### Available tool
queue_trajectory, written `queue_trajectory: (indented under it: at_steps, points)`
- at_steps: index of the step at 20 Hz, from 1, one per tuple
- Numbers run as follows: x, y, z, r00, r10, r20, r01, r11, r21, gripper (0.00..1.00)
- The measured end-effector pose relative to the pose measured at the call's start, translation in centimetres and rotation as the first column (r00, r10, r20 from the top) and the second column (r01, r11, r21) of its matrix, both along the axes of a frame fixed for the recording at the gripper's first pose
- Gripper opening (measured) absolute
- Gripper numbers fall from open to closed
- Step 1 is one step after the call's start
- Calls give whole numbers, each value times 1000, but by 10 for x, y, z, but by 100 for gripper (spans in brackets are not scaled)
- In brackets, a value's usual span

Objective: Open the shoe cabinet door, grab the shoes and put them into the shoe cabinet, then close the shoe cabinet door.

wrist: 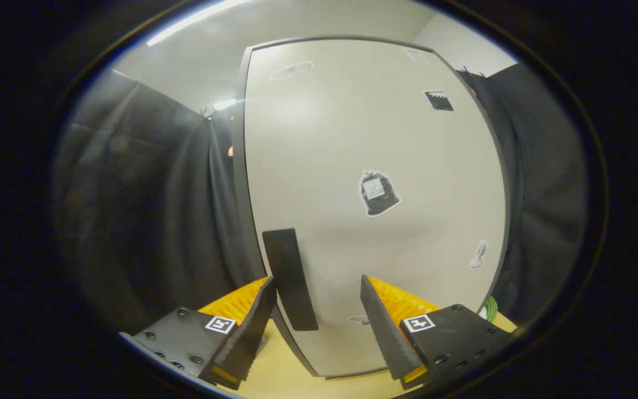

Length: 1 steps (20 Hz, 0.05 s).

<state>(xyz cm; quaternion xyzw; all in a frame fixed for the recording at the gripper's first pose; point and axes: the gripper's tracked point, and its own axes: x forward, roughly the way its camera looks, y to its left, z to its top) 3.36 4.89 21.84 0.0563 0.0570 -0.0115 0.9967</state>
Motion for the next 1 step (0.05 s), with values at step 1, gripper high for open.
queue_trajectory:
  at_steps: [1]
  points:
    - [-6,-10,3,1000,-13,3,13,1000,-11,94]
